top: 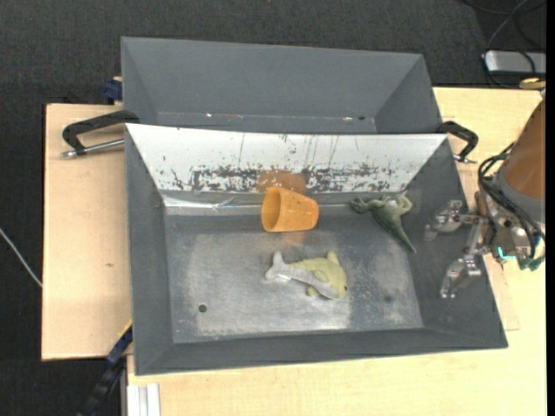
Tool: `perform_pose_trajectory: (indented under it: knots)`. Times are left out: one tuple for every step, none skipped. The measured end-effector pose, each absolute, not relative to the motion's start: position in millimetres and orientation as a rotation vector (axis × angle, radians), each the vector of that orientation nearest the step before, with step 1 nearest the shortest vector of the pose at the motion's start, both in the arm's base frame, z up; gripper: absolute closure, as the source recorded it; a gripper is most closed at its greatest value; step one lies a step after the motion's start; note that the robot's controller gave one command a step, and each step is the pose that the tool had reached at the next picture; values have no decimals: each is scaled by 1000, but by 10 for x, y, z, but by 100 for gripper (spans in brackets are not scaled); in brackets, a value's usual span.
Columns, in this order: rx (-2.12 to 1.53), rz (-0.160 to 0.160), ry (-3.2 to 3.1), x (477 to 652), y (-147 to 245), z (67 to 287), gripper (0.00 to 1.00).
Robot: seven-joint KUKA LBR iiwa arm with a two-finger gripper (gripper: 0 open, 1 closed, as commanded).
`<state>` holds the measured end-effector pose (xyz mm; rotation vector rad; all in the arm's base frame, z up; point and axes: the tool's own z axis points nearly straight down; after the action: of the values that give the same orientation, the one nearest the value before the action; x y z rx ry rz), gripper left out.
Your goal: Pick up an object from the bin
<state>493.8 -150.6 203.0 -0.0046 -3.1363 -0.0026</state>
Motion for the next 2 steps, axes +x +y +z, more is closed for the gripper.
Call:
perform_pose_trajectory:
  knots:
    - [191, -6, -3140, 5805, -716, 954, 0]
    - [466, 0, -3113, 5536, -723, 722, 0]
